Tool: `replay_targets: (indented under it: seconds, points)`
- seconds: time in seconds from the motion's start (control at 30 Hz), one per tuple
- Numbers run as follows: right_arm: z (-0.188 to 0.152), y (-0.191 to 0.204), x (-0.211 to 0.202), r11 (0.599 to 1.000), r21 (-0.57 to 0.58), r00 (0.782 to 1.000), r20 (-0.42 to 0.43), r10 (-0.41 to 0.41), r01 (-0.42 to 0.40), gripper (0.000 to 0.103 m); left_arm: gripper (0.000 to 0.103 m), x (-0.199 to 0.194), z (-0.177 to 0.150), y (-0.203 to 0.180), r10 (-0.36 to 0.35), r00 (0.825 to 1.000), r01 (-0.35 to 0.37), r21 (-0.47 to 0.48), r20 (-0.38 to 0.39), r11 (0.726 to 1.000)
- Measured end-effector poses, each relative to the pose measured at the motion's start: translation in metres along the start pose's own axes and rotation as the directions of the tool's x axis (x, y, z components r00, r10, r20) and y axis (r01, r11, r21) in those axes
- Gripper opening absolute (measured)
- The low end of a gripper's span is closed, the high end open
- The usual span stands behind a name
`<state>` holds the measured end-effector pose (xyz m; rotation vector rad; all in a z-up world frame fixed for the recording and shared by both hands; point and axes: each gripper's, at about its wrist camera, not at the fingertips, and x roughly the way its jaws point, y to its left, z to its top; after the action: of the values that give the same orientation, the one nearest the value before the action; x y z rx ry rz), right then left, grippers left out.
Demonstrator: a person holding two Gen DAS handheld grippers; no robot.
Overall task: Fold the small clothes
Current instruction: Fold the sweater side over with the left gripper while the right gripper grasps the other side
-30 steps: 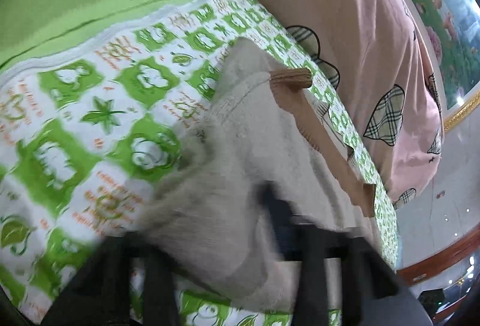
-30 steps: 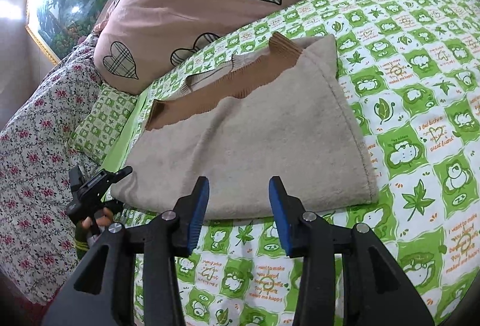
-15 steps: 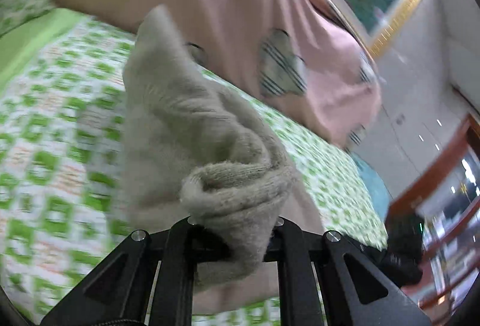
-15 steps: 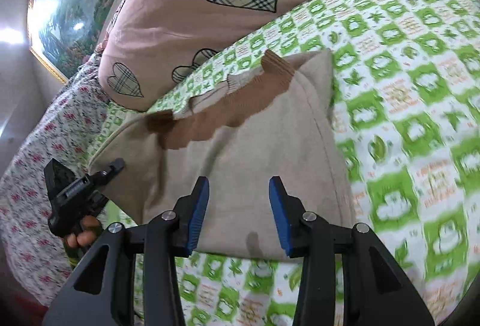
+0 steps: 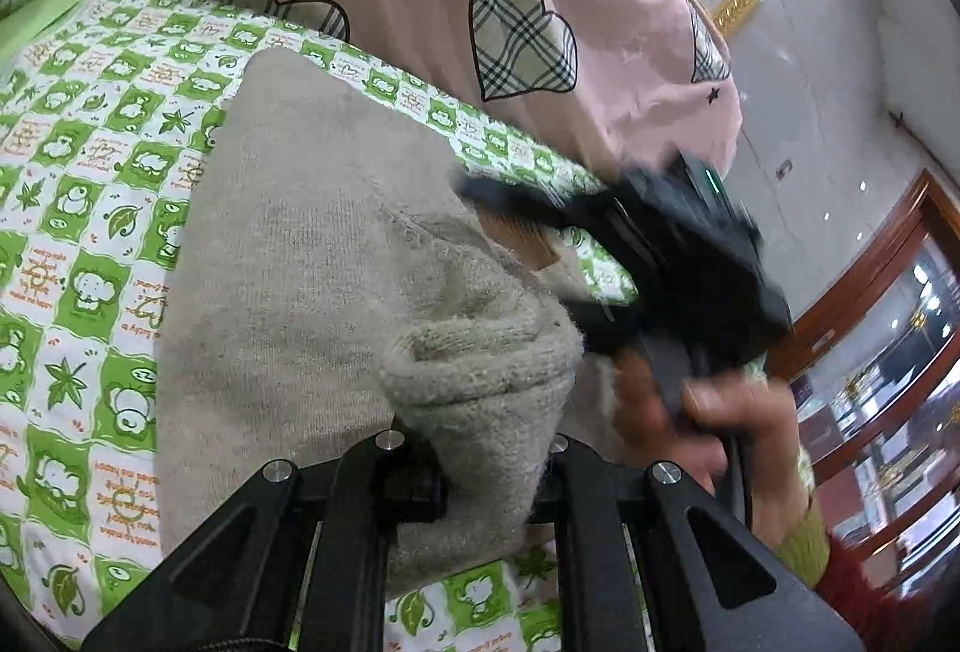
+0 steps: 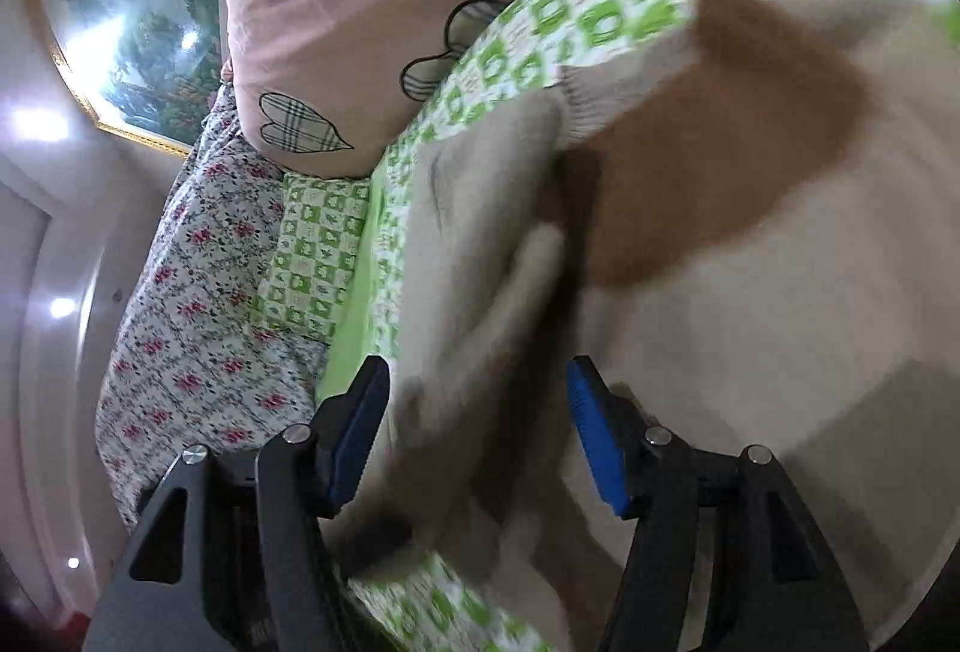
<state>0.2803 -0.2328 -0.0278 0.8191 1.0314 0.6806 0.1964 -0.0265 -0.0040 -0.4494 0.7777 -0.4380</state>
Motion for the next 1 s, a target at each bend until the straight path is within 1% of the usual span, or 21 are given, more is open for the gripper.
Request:
replay_targets:
  seconds: [0.07,0.1,0.13,0.17,0.23,0.33,0.4,0.47,0.5,0.53,0.57,0.63,0.7,0.8,0.83,0.9,0.97,1.0]
  points:
    - [0.019,0.008,0.018,0.999,-0.032,0.999,-0.003,-0.037,0.037,0.061,0.011,0.002,0.0,-0.005,0.019,1.0,-0.019,0.025,-0.005,1.0]
    - [0.027,0.01,0.026,0.997,-0.041,0.998,0.001,-0.071,0.071,0.045,0.011,0.001,0.0,-0.006,0.023,1.0,-0.023,0.029,-0.007,0.999]
    - [0.033,0.013,0.032,0.992,-0.055,0.993,0.003,-0.114,0.114,0.022,0.011,0.001,0.0,-0.008,0.029,1.0,-0.029,0.035,-0.008,0.999]
    - [0.038,0.016,0.034,0.988,-0.071,0.99,0.009,-0.139,0.139,0.021,0.011,-0.001,0.001,-0.01,0.031,0.999,-0.031,0.041,-0.007,0.999]
    - [0.043,0.028,0.027,0.984,-0.116,0.99,0.03,-0.136,0.138,0.019,0.011,-0.004,0.005,-0.019,0.031,1.0,-0.031,0.061,0.005,0.998]
    - [0.042,0.054,-0.005,0.957,-0.236,0.983,0.102,-0.15,0.171,0.019,0.011,-0.002,0.01,-0.039,-0.013,1.0,0.012,0.094,0.009,0.995]
    - [0.039,0.056,-0.028,0.947,-0.256,0.978,0.135,-0.162,0.192,0.019,0.011,0.009,0.008,-0.057,-0.037,0.999,0.038,0.12,-0.008,0.992]
    - [0.039,0.044,-0.047,0.938,-0.246,0.965,0.154,-0.212,0.245,0.019,0.011,0.026,0.001,-0.07,-0.045,0.998,0.049,0.139,-0.033,0.989]
    - [0.037,0.032,-0.055,0.925,-0.235,0.951,0.159,-0.266,0.298,0.019,0.011,0.033,-0.002,-0.073,-0.051,0.998,0.057,0.141,-0.043,0.988]
    - [0.034,0.019,-0.059,0.913,-0.218,0.936,0.157,-0.315,0.343,0.019,0.011,0.046,-0.007,-0.076,-0.066,0.996,0.074,0.134,-0.068,0.988]
    - [0.032,0.009,-0.063,0.906,-0.203,0.926,0.153,-0.345,0.371,0.019,0.011,0.059,-0.013,-0.077,-0.077,0.992,0.089,0.123,-0.101,0.988]
    - [0.027,-0.008,-0.069,0.889,-0.185,0.906,0.149,-0.396,0.419,0.019,0.011,0.077,-0.021,-0.08,-0.079,0.987,0.096,0.121,-0.139,0.988]
    - [0.025,-0.016,-0.073,0.88,-0.182,0.896,0.155,-0.416,0.439,0.019,0.011,0.086,-0.028,-0.088,-0.064,0.986,0.087,0.148,-0.152,0.985]
    - [0.026,-0.014,-0.078,0.863,-0.199,0.883,0.175,-0.436,0.465,0.019,0.011,0.091,-0.029,-0.093,-0.061,0.987,0.087,0.173,-0.151,0.981]
    - [0.027,-0.013,-0.079,0.852,-0.206,0.874,0.182,-0.45,0.481,0.019,0.011,0.093,-0.029,-0.094,-0.061,0.986,0.088,0.172,-0.156,0.981]
    - [0.027,-0.013,-0.076,0.841,-0.212,0.866,0.183,-0.466,0.497,0.019,0.012,0.099,-0.03,-0.093,-0.058,0.983,0.088,0.172,-0.172,0.981]
    - [0.027,-0.019,-0.074,0.822,-0.213,0.848,0.184,-0.497,0.528,0.019,0.012,0.105,-0.03,-0.091,-0.061,0.981,0.092,0.167,-0.182,0.982]
    - [0.026,-0.021,-0.075,0.823,-0.206,0.847,0.183,-0.499,0.529,0.019,0.012,0.105,-0.03,-0.092,-0.064,0.98,0.096,0.168,-0.186,0.981]
